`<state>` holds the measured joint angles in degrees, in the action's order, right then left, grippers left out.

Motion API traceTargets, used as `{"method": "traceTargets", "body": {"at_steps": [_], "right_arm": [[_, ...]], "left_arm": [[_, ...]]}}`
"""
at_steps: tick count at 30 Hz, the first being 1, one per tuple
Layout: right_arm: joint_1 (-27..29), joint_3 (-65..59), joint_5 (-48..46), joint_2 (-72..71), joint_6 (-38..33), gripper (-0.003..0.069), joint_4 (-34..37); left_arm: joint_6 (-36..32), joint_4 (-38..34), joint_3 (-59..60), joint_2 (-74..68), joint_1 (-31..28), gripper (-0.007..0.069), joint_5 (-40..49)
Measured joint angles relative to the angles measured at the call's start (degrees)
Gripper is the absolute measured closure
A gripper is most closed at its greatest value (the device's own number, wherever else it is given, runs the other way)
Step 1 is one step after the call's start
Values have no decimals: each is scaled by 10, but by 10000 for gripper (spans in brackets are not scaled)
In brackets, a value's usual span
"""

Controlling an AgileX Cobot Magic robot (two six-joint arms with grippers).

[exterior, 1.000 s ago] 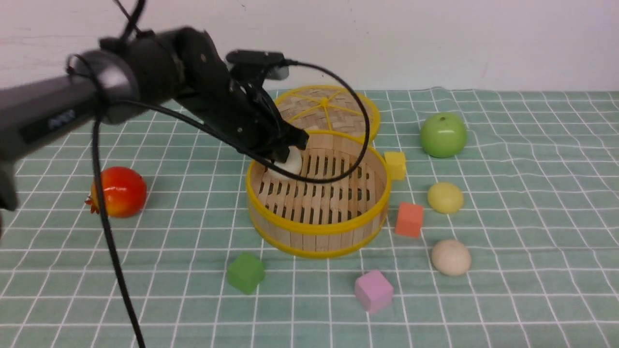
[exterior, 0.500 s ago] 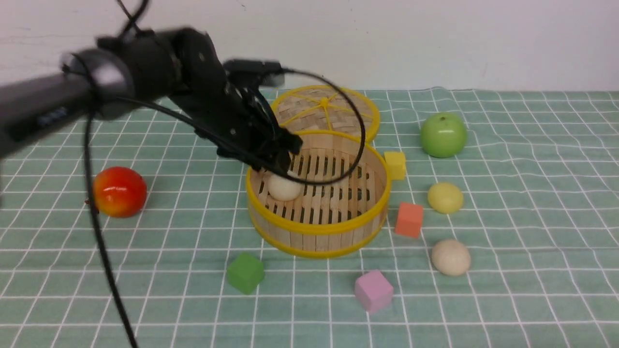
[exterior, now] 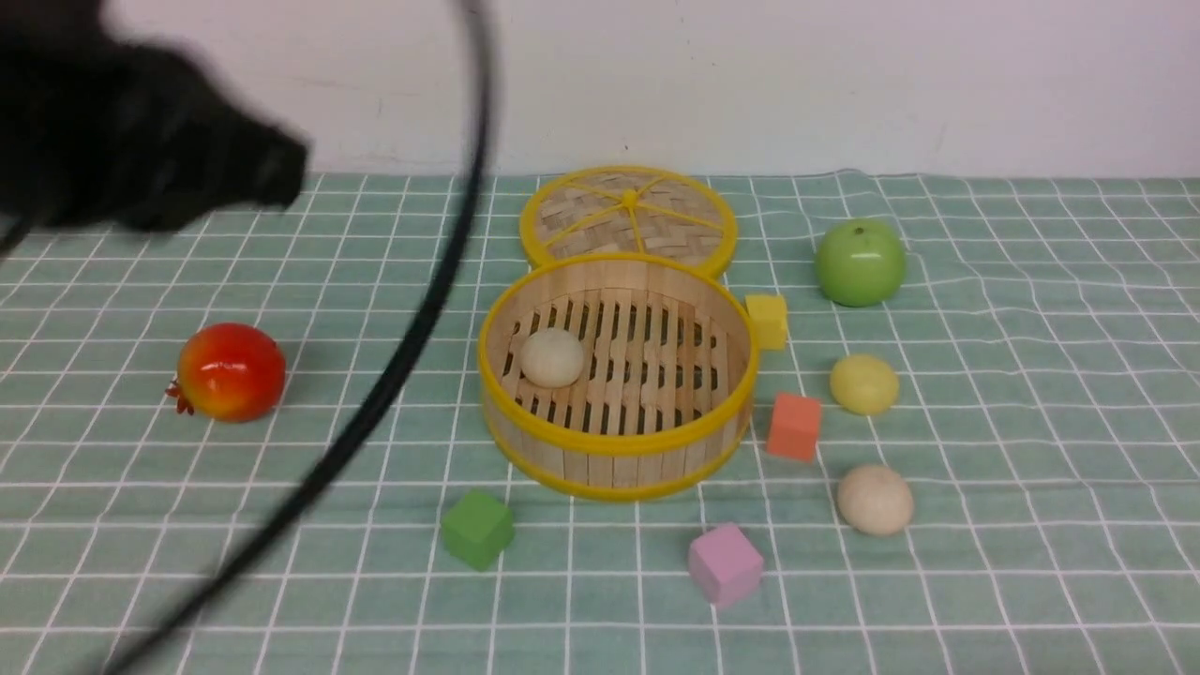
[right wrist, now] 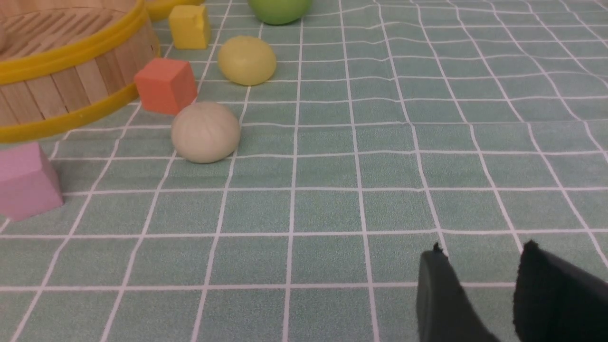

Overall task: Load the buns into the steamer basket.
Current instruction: Use the right arm to grab a steamed stuffed bun

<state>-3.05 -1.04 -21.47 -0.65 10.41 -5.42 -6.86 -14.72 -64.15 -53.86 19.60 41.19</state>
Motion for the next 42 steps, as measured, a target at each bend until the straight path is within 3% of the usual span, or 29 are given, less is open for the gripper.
{"method": "traceTargets", "body": {"at_steps": [8, 13, 25, 33, 38, 41, 42], "right_arm": [[0, 0, 0, 0, 0, 419, 0], [0, 0, 0, 0, 0, 419, 0], [0, 0, 8, 0, 10, 419, 8], [0, -4, 148, 0, 152, 419, 188], [-1, -2, 226, 0, 186, 419, 232], [-16, 36, 166, 13, 183, 424, 207], [-34, 74, 103, 45, 168, 438, 184]], "left_arm": [[1, -42, 350, 341, 0, 638, -214], [1, -45, 455, 476, 0, 638, -248], [1, -47, 477, 511, 0, 638, -252], [1, -47, 477, 511, 0, 638, -252], [1, -47, 477, 511, 0, 638, -252], [1, -47, 477, 511, 0, 638, -252], [1, -47, 477, 511, 0, 638, -252]]}}
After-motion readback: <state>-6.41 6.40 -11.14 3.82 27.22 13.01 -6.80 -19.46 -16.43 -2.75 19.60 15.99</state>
